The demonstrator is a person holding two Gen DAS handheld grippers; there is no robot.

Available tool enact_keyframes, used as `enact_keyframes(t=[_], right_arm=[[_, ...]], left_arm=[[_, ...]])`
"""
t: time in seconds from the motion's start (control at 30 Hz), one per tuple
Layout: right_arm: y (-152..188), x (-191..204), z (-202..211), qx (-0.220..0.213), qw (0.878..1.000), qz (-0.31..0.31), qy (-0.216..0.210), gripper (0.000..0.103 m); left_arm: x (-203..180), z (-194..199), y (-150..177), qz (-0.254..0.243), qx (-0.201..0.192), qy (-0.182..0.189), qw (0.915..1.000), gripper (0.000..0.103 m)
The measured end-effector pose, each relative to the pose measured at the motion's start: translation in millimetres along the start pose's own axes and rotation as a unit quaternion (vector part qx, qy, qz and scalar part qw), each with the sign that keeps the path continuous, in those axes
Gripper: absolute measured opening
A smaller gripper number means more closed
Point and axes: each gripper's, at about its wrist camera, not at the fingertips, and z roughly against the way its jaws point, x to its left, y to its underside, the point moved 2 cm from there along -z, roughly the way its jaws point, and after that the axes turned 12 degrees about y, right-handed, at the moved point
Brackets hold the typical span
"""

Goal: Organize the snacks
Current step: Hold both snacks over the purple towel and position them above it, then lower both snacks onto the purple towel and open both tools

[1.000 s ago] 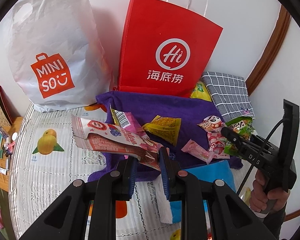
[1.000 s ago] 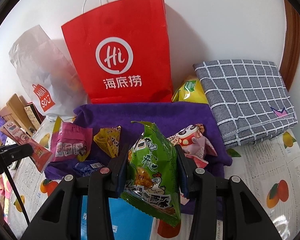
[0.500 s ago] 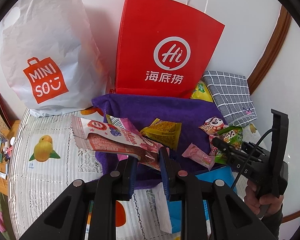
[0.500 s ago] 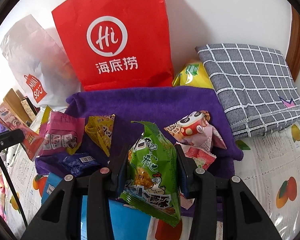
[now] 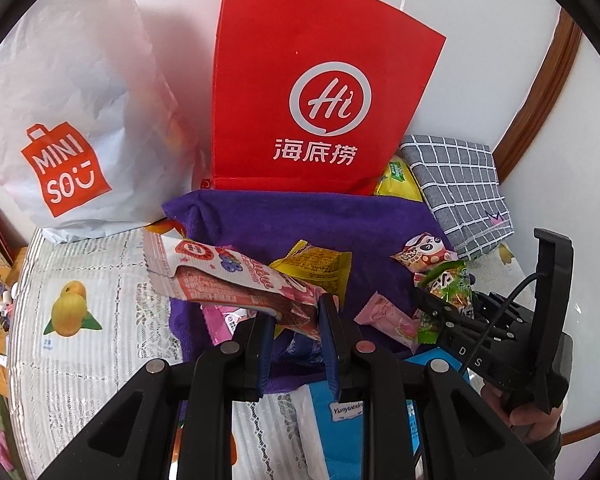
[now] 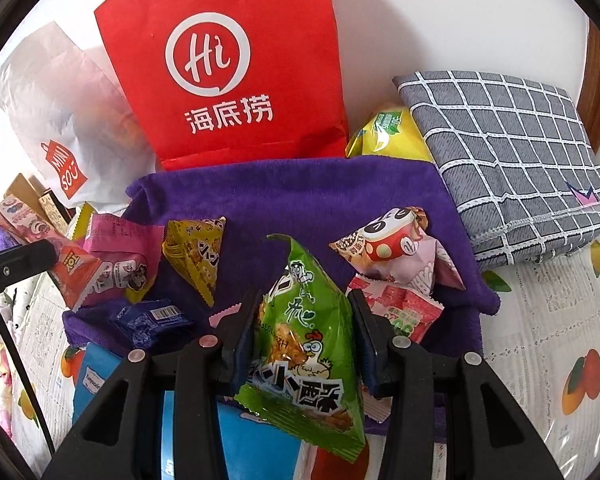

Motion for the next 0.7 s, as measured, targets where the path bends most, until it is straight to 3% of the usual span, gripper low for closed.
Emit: enact_keyframes(t=[0.13,0.3,0.7], right_arm=[[0.7,2.3,-2.8,0.005,1.0,0.007,-0.001,0.044],[0.4,2.3,-0.1,-0.002,1.0,0.004,0.001,0.052],[-5.3,-5.6,24.5,-0.032,0.999,-0.018,-0.006,0.055]], left_arm=[[0.6,-6.6,-0.3,0.001,0.006,0.0,1.0,0.021],[2.6,-17.6,1.2,0.004,0.016,-0.001,0.9999,0.021],[5.9,-36.2,4.7,0.008,0.041,-0.011,0.9991,0.022]])
